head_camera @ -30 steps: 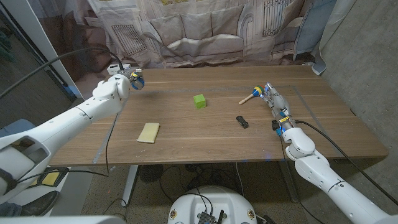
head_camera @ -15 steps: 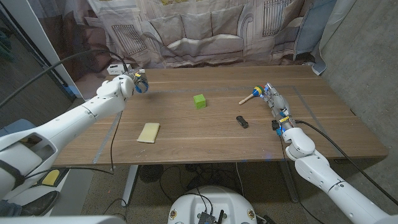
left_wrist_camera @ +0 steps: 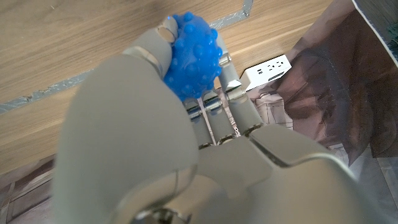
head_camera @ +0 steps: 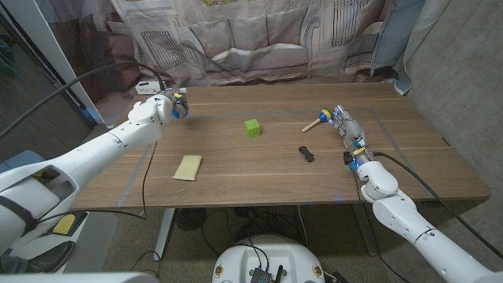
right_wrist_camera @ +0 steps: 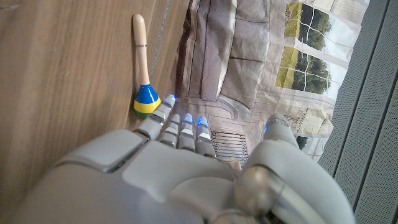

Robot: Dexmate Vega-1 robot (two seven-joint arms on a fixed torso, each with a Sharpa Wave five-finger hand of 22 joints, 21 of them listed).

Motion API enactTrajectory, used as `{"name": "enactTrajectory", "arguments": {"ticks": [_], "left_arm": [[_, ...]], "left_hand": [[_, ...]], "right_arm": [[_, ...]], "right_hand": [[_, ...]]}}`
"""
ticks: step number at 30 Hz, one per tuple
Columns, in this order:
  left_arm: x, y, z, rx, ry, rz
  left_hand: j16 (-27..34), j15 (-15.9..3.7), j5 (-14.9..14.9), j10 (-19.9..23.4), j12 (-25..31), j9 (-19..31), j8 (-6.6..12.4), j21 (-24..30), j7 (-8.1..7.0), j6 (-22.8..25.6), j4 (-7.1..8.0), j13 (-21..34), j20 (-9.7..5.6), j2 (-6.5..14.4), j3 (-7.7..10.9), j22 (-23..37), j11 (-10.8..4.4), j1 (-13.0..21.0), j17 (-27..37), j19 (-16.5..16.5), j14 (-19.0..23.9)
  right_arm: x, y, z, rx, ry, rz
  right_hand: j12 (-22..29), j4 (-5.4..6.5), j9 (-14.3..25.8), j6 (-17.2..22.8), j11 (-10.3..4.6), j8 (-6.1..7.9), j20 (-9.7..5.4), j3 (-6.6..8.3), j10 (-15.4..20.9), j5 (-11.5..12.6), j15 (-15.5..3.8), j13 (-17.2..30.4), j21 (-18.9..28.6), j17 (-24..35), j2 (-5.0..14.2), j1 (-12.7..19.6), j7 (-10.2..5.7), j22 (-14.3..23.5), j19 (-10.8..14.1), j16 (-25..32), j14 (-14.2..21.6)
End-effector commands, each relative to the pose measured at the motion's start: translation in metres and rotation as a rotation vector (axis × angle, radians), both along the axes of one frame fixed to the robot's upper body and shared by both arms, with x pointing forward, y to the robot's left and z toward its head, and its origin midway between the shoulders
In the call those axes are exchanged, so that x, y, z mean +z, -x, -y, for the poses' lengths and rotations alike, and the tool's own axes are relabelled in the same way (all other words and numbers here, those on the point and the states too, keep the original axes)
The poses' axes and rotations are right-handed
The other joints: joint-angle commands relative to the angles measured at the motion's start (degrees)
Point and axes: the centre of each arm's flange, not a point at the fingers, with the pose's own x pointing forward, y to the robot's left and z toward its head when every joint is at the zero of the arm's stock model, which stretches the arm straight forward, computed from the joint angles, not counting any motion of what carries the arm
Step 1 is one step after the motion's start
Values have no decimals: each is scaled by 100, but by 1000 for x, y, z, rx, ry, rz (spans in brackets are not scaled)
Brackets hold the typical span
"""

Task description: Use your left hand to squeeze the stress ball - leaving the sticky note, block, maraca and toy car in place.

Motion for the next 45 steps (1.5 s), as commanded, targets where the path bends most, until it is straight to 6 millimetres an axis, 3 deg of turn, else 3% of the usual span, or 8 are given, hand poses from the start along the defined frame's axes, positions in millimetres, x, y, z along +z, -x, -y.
{"name": "enactTrajectory", "arguments": {"ticks": [1, 10, 18, 23, 30, 35, 41, 45], "left_arm": [[-1, -4, 4, 12, -16, -6], [-1, -6, 5, 1, -17, -41], [0, -7, 5, 11, -31, -43], [1, -7, 6, 14, -42, -39], [2, -7, 6, 7, -55, -54], [5, -5, 5, 13, -65, -69], [6, -4, 7, 7, -91, -84], [8, -3, 8, 1, -115, -109]], "left_hand": [[25, -944, 16, 88, 42, 11, -38, 65, 114, 188, 128, 77, -676, 831, 123, 15, -47, 840, 23, 736, 834], [-220, -825, 19, -275, -169, 51, -291, 22, 72, -141, 196, 193, -497, 922, 146, 32, 57, 784, 11, 207, 433], [-285, -725, -35, -501, -371, 116, -492, 60, 105, -561, 408, 186, -429, 905, -104, 34, 138, 263, 63, 8, 220], [-357, -721, -56, -573, -457, 130, -528, 11, 17, -633, 433, 157, -385, 850, -179, 30, 83, 101, 41, -205, 83], [-491, -684, -91, -704, -581, 146, -589, -39, 15, -778, 496, 131, -358, 735, -288, 22, 88, -194, -29, -442, -131], [-485, -654, -178, -763, -672, 155, -616, -41, 20, -857, 679, 103, -362, 560, -563, 16, 85, -696, -10, -511, -197], [-520, -614, -193, -835, -738, 156, -641, -90, 17, -930, 700, 85, -325, 521, -636, 15, 77, -826, -11, -666, -316], [-488, -606, -229, -844, -774, 150, -668, -114, -6, -1022, 809, 85, -328, 427, -846, 19, 59, -1160, 41, -759, -413]], "right_arm": [[1, 1, 2, -5, 2, -3], [-2, 1, 3, -17, -3, -5], [-5, 1, 4, -14, -6, -3], [-6, 2, 4, -16, -5, -2], [-7, 4, 3, -17, -6, -3], [-7, 4, 2, -12, -3, 0], [-8, 3, 2, -7, -8, 8], [-7, 3, 2, -4, -4, 11]], "right_hand": [[0, -28, 18, 65, -9, 1, 14, -17, 37, -4, 10, 9, -20, 6, 35, -1, 6, 8, 16, 18, 39], [1, -29, 18, 65, -13, -1, 17, -18, 43, -4, 9, 9, -20, 7, 36, 0, 7, 8, 17, 17, 42], [-3, -31, 18, 62, -8, -3, -4, -13, 36, -3, 1, 9, -15, 8, 44, 7, 7, 8, 31, 15, 40], [-3, -35, 18, 63, -10, -4, -8, -9, 39, -2, -3, 10, -14, 7, 49, 15, 5, 8, 38, 14, 41], [-6, -37, 18, 61, -1, -6, -8, -7, 34, -1, 8, 10, -14, 7, 53, 21, 9, 7, 40, 14, 47], [-5, -39, 18, 61, -10, -6, -18, -6, 40, -1, 3, 10, -13, 7, 54, 23, 10, 7, 45, 12, 43], [-6, -46, 18, 53, -11, -11, -69, 1, 40, 1, -15, 10, 0, 6, 59, 39, 18, 6, 88, 16, 62], [-4, -52, 18, 54, -1, -11, -94, 4, 47, 1, -40, 10, 4, 5, 60, 49, 19, 5, 106, 18, 71]]}}
